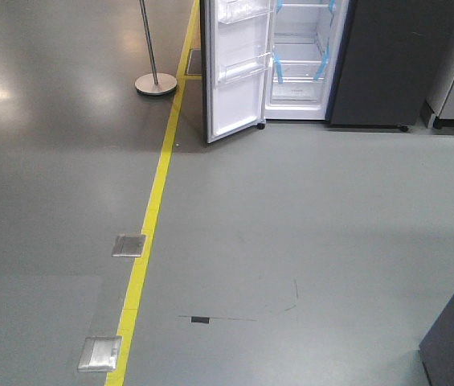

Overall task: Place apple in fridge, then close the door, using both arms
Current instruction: 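Continue driving toward the refrigerator along the yellow floor line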

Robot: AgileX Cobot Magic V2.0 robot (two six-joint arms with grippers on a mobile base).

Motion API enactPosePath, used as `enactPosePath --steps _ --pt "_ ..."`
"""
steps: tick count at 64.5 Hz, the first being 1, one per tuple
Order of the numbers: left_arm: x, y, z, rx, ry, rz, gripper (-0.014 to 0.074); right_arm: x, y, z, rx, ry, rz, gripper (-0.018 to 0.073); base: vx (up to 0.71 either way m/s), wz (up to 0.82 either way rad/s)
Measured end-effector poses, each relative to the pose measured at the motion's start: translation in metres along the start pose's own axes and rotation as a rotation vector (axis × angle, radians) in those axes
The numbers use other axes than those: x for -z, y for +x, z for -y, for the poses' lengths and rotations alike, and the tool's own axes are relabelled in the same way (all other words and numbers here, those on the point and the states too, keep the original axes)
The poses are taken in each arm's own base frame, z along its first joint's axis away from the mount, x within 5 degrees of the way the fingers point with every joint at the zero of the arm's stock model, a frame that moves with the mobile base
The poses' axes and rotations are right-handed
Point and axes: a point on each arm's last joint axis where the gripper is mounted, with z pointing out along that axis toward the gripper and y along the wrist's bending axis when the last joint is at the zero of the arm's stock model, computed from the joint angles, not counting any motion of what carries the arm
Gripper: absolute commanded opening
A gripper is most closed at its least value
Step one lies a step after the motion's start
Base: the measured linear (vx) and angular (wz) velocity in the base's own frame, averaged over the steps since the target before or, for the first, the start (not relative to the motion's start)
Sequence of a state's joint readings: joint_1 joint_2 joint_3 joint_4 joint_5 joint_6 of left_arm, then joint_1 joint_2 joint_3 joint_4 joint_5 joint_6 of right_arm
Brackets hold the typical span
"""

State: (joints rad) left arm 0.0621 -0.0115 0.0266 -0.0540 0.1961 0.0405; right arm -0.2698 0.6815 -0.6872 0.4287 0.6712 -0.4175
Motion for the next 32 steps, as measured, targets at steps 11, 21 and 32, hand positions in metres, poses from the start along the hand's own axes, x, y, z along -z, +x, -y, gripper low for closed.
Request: enactPosePath --steps 11,21,32 --pt "0.0 0.0 0.0 0.0 0.0 0.0 -0.0006 0.0 0.0 0.0 0.0 0.0 0.0 0.0225 0.18 0.0" --pt "0.0 0.0 0.0 0.0 0.0 0.0 -0.0006 0.0 0.0 0.0 0.0 0.0 0.0 0.0225 0.18 0.01" --pt "0.0 0.0 0.0 0.0 0.0 0.0 -0.0006 0.0 0.0 0.0 0.0 0.0 0.0 0.0225 0.17 0.04"
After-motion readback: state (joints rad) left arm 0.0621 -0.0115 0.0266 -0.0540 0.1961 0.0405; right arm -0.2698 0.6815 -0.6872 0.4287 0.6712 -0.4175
